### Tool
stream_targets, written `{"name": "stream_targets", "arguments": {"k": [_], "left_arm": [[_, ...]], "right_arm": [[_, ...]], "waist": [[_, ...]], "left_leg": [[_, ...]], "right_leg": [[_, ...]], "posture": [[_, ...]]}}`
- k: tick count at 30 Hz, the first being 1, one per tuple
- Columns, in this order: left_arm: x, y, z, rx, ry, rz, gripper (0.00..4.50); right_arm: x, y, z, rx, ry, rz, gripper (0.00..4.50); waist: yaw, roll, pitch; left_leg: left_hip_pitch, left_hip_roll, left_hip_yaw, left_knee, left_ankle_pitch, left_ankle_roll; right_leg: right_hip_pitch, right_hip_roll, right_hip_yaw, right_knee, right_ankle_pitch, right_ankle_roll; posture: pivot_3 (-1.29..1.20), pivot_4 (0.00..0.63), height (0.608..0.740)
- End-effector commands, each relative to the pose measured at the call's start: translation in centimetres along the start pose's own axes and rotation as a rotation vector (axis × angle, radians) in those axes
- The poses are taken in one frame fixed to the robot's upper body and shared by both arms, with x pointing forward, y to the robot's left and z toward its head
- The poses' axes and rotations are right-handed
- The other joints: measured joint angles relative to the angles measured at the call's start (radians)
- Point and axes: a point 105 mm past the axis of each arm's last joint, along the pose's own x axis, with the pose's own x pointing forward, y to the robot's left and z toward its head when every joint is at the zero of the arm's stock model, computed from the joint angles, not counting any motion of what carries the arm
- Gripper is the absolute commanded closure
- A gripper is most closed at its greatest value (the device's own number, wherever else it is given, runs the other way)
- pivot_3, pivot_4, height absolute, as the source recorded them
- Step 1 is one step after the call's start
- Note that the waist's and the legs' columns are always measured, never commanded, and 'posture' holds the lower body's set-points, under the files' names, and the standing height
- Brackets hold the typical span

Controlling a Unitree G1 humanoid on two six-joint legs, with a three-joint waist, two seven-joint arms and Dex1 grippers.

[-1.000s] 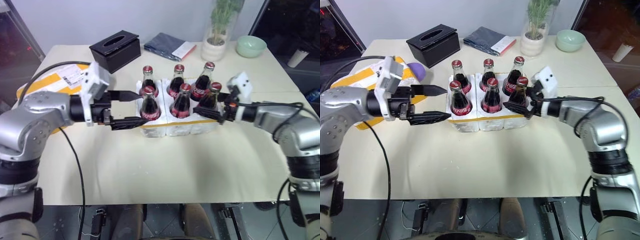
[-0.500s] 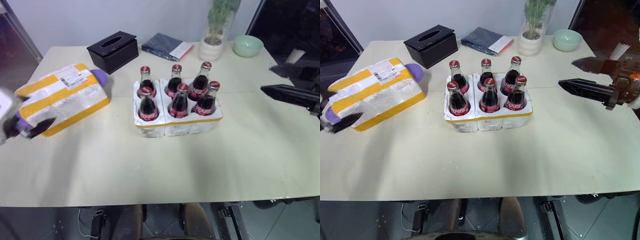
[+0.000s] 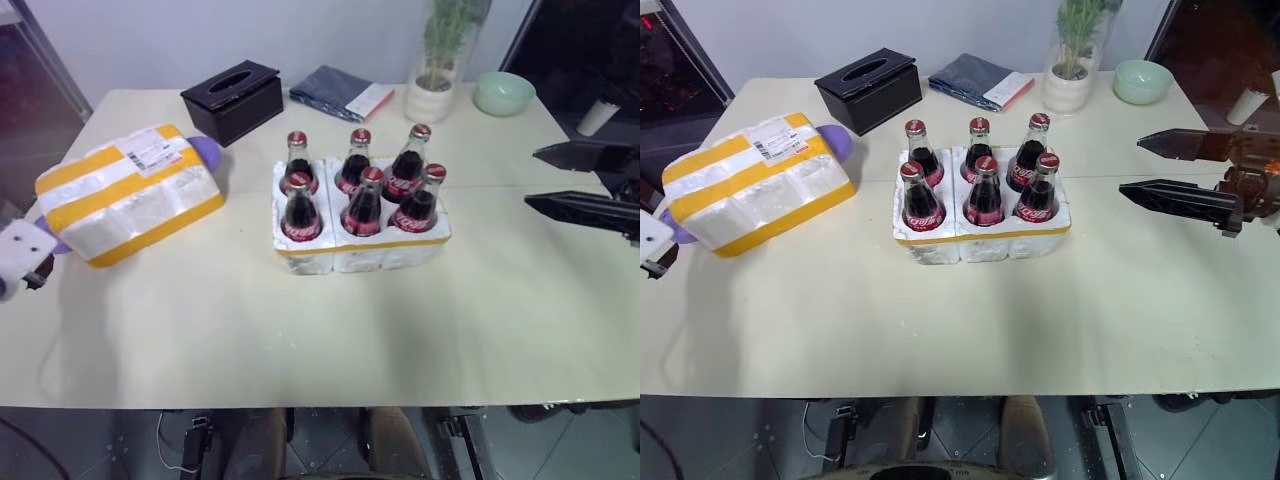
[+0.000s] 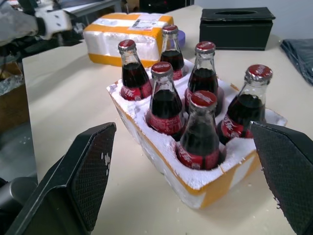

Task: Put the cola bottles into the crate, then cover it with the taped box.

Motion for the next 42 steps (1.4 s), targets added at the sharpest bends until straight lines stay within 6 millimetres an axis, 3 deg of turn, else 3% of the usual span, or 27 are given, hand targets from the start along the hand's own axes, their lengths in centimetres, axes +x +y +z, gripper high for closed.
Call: {"name": "stream_targets", "arguments": {"k": [1,7,13,17,20,23,30,35,38,42], "left_arm": [[1.1,0.2,-0.4,0.039,0.042,0.041,0.0],[3.2,-1.3,0.3,0.126,0.046,0.019,0.0],[4.1,-1.4,0.6,0.16,0.053,0.042,0.0],[5.1,-0.8,2.6,0.182,-0.008,0.128,0.0],[5.5,-0.8,2.8,0.191,-0.006,0.138,0.0],[5.6,-1.4,2.5,0.184,0.005,0.106,0.87],[5.7,-0.8,2.6,0.181,0.004,0.123,4.27],[5.5,1.2,3.3,0.174,-0.016,0.191,4.41],[5.1,3.5,5.1,0.155,-0.092,0.235,4.41],[3.5,6.6,9.3,0.164,-0.253,0.249,4.41]], "right_arm": [[-1.1,0.3,1.8,-0.079,0.005,-0.024,0.04],[-1.8,0.9,2.3,-0.079,0.011,-0.028,0.04],[-2.1,1.0,2.5,-0.075,-0.005,-0.056,0.04],[-2.0,1.2,2.1,-0.063,-0.006,-0.063,0.04],[-2.0,1.2,1.9,-0.059,-0.007,-0.069,0.04],[-2.2,1.0,1.9,-0.06,-0.014,-0.089,0.0],[-2.5,0.7,1.8,-0.058,-0.023,-0.119,0.0],[-2.8,0.5,0.8,-0.03,-0.002,-0.131,0.0],[-3.2,0.5,0.3,0.033,-0.008,-0.126,0.0],[-3.0,-0.2,-1.0,-0.025,0.046,-0.178,0.0]], "waist": [[-0.005,0.0,0.0],[-0.003,0.0,-0.001],[-0.001,-0.001,-0.001],[0.001,-0.002,-0.001],[0.001,-0.003,-0.002],[-0.003,-0.003,-0.002],[0.0,-0.003,-0.002],[0.0,-0.003,-0.002],[-0.001,-0.003,-0.002],[0.0,-0.004,-0.001]], "left_leg": [[0.0,0.0,0.0,-0.001,0.0,0.0],[0.002,0.0,0.0,-0.003,0.0,0.0],[0.002,0.0,0.0,-0.003,0.0,0.0],[0.002,0.0,0.0,-0.003,0.0,0.0],[0.001,0.0,-0.001,-0.002,0.0,0.0],[0.001,-0.001,-0.001,-0.002,0.0,0.0],[0.001,0.0,-0.001,-0.002,0.0,0.0],[0.001,0.0,-0.001,-0.002,0.0,0.0],[0.001,0.0,-0.001,-0.002,0.0,0.0],[0.001,0.0,-0.001,-0.002,0.0,0.0]], "right_leg": [[0.0,0.0,0.0,0.0,0.0,0.0],[0.0,0.0,0.0,0.001,0.0,0.0],[0.0,0.0,0.0,0.001,0.0,0.0],[0.0,0.0,0.0,0.001,0.0,0.0],[0.001,0.0,0.0,0.001,0.001,0.001],[0.0,0.0,0.0,0.001,0.001,0.001],[0.0,0.0,0.0,0.001,0.001,0.001],[0.0,0.0,0.0,0.001,0.001,0.001],[0.0,0.0,0.0,0.002,0.001,0.001],[0.0,0.0,0.0,0.001,0.001,0.001]], "posture": [[0.0,0.15,0.74],[0.0,0.15,0.74],[0.0,0.15,0.74],[0.0,0.15,0.74],[0.0,0.15,0.74],[0.0,0.15,0.74],[0.0,0.15,0.74],[0.0,0.15,0.74],[0.0,0.15,0.74],[0.0,0.15,0.74]]}}
